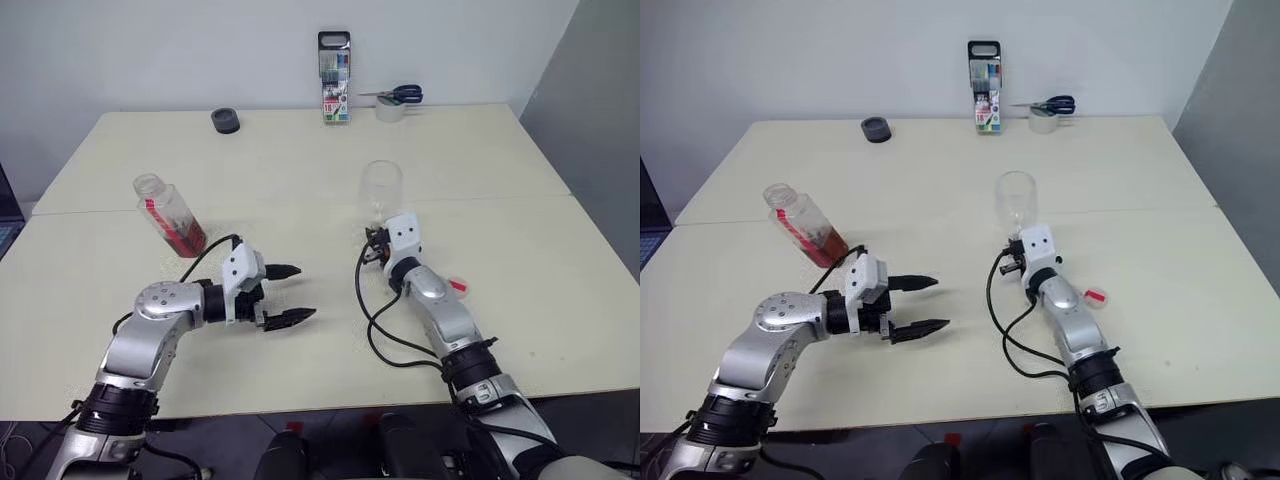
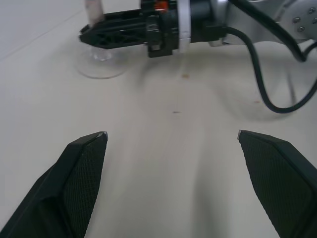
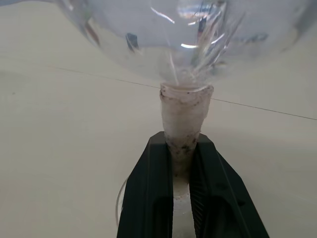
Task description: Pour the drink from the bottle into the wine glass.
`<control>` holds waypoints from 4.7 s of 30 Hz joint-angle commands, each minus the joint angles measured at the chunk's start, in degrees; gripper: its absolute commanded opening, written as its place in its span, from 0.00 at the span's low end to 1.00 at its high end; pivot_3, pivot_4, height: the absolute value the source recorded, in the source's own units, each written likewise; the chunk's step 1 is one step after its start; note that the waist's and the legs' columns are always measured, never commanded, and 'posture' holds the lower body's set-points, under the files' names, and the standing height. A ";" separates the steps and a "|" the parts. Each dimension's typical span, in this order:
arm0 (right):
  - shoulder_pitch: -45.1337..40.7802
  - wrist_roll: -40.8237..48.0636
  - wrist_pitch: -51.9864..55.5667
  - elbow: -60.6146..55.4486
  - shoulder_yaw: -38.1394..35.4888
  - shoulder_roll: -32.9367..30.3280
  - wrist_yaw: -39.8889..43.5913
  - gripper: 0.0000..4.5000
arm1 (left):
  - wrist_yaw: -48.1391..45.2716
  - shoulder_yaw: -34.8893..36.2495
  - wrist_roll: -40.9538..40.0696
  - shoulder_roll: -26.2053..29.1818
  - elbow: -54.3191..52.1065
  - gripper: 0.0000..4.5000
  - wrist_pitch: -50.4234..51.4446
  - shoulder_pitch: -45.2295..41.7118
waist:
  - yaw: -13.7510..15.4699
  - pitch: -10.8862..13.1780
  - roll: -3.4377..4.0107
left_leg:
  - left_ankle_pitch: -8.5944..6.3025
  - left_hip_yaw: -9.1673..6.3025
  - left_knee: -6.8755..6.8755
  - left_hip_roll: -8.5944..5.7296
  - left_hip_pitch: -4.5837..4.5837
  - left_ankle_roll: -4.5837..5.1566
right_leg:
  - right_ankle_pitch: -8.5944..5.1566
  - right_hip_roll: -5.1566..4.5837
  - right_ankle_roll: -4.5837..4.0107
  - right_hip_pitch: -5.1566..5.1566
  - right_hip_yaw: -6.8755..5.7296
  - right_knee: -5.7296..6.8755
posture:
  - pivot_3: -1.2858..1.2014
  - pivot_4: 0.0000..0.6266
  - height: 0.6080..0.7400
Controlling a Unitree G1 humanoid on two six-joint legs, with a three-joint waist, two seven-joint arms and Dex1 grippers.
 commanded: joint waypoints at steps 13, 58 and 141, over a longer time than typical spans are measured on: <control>-15.82 -3.94 -15.38 22.15 2.94 8.73 14.05 0.03 | 16.38 14.26 -3.03 0.32 -11.34 1.00 5.39 8.74 | 0.31 0.03 0.02 | 0.00 0.02 -0.02 0.04 -0.01 -0.01 | 0.01 0.00 -0.02 -0.07 -0.04 0.00 | 0.52 0.24 1.00; -9.71 -4.59 -12.56 13.94 0.32 5.24 22.24 0.99 | 22.19 17.11 -6.95 0.82 -16.81 1.00 7.01 1.98 | 0.31 0.03 0.02 | 0.11 -0.14 0.00 -0.06 -0.17 -0.22 | 0.04 -0.05 -0.07 -0.07 -0.10 -0.03 | 0.52 0.24 1.00; 5.74 13.46 25.00 -47.88 7.81 -14.37 34.40 0.99 | 39.46 18.53 7.38 -7.51 19.06 1.00 -11.11 -5.75 | 2.76 0.00 -0.10 | 0.11 -0.29 0.06 -0.08 -0.22 -0.22 | 0.03 -0.11 -0.05 -0.02 -0.27 -0.13 | 0.52 0.24 1.00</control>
